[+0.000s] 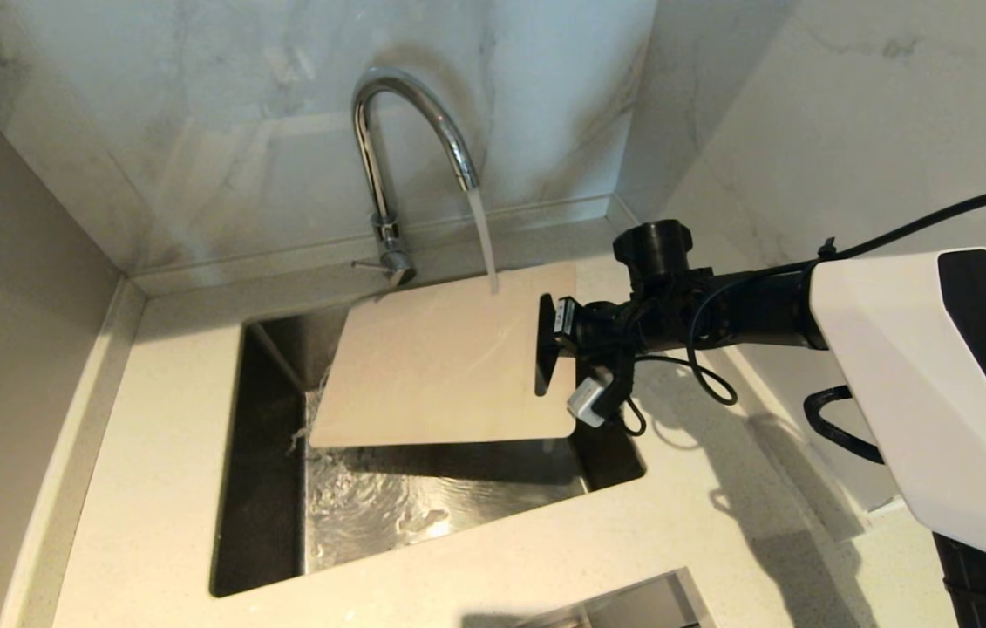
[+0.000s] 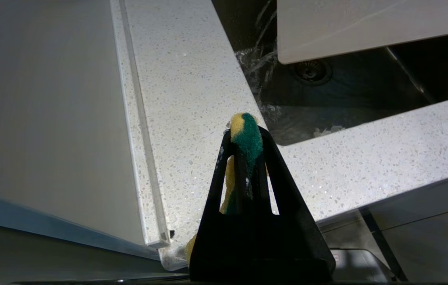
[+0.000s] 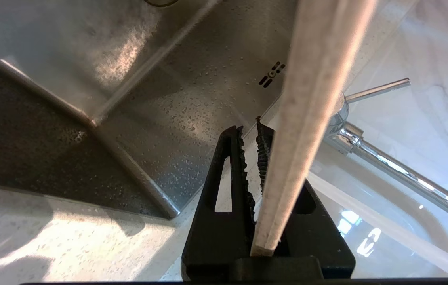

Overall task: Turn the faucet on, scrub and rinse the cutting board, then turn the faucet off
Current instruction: Scrub the cutting board underwater

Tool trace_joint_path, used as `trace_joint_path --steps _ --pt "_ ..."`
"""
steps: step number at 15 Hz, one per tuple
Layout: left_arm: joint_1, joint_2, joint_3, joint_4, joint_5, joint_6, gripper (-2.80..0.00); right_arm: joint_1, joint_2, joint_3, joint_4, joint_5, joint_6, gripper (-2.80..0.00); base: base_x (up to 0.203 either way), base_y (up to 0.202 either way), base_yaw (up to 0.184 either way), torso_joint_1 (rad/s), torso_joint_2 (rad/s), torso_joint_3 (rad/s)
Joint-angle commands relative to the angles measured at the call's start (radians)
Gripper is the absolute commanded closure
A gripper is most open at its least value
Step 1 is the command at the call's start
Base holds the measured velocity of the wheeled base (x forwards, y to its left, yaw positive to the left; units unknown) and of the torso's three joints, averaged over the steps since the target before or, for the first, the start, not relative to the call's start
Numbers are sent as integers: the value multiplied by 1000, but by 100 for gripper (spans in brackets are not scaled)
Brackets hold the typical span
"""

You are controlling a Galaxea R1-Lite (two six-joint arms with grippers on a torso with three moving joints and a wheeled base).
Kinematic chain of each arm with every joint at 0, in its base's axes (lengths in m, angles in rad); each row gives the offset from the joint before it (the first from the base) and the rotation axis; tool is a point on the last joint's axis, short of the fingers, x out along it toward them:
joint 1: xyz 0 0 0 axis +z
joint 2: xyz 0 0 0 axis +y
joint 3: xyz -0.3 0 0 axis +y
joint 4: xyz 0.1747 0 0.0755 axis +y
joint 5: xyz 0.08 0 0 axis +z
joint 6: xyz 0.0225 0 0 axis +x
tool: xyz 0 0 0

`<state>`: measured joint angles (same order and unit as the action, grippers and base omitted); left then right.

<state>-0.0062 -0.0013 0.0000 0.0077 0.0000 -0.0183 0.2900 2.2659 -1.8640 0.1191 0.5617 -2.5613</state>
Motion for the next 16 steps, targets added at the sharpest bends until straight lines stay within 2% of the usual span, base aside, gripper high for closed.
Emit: trace_joint_path --steps 1,7,16 --pt "0 0 0 0 0 0 0 1 7 -1 -1 3 -15 0 0 0 0 0 0 0" --pt "0 0 0 0 0 -1 0 3 17 -37 4 3 -14 0 0 0 0 0 0 0" --pt "0 0 0 0 0 -1 0 19 12 -18 4 6 -17 0 0 0 0 0 0 0"
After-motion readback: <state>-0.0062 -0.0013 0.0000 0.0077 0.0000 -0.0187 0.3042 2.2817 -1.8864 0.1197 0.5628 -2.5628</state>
